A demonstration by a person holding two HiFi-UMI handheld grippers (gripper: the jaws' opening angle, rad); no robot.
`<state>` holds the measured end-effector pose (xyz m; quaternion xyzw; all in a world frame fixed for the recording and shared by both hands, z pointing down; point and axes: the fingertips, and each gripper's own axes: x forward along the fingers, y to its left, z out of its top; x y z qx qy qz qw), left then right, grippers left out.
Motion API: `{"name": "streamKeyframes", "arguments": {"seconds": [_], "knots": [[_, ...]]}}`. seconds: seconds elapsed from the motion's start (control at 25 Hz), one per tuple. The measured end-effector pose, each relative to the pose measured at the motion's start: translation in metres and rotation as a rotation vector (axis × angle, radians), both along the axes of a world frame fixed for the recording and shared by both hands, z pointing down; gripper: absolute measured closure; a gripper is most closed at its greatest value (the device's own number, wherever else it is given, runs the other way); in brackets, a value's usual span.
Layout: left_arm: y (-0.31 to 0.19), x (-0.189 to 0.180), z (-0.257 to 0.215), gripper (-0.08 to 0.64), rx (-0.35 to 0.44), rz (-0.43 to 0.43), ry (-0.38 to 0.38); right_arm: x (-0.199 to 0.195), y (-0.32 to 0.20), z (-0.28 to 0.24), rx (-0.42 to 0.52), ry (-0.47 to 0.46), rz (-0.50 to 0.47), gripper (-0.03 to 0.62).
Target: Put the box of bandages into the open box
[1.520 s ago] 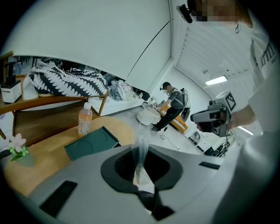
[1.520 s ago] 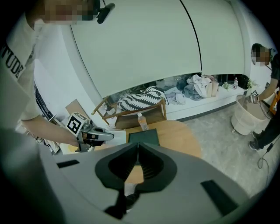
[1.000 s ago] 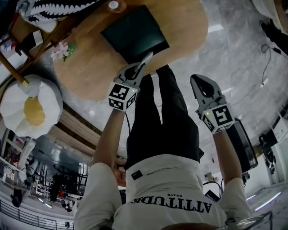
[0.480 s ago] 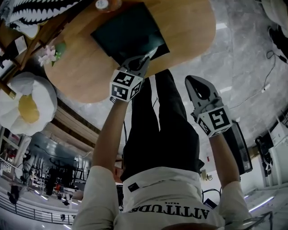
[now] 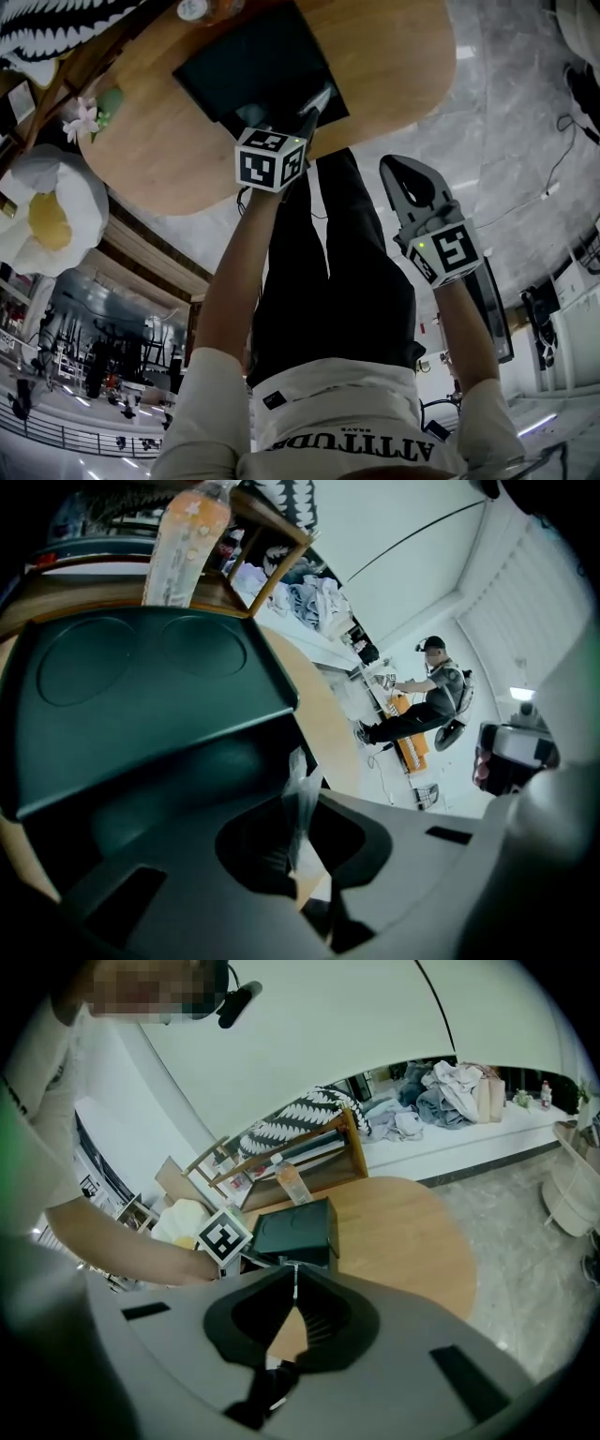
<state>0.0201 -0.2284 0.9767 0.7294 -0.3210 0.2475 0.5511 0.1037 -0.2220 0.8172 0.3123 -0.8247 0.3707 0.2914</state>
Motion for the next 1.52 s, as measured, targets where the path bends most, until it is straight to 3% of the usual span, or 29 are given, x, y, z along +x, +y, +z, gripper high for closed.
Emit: {"name": "streamKeyframes", "arguments": {"seconds": [0.2,0.4,0.48,0.56,1.0,1.24,1.52], "knots": [[-0.001,0.013,0.01,0.526,-0.081,-0.071,0.031,0.004,-0.007,0.007,-0.006,-0.009,-0.014,0.569],[0.004,0.006,0.021,0.516,-0.07,-0.038,-0.099,0.005,-0.011,0.012,-0.009,-0.019,-0.035,0.569],[0.008,0.0,0.025,0.393,-0.08,-0.031,-0.145,0.003,-0.011,0.013,-0.011,-0.023,-0.042,0.569],[0.013,-0.007,0.026,0.342,-0.088,-0.041,-0.171,0.001,-0.011,0.014,-0.013,-0.026,-0.047,0.569],[0.029,-0.042,0.024,0.264,-0.131,-0.098,-0.254,-0.002,-0.011,0.012,0.0,-0.036,-0.068,0.569],[0.031,-0.064,0.011,0.261,-0.11,-0.129,-0.291,-0.001,-0.012,-0.001,0.024,-0.034,-0.08,0.569],[0.028,-0.065,-0.059,0.262,0.0,-0.171,-0.258,-0.007,-0.011,-0.048,0.072,-0.044,-0.091,0.569]]}}
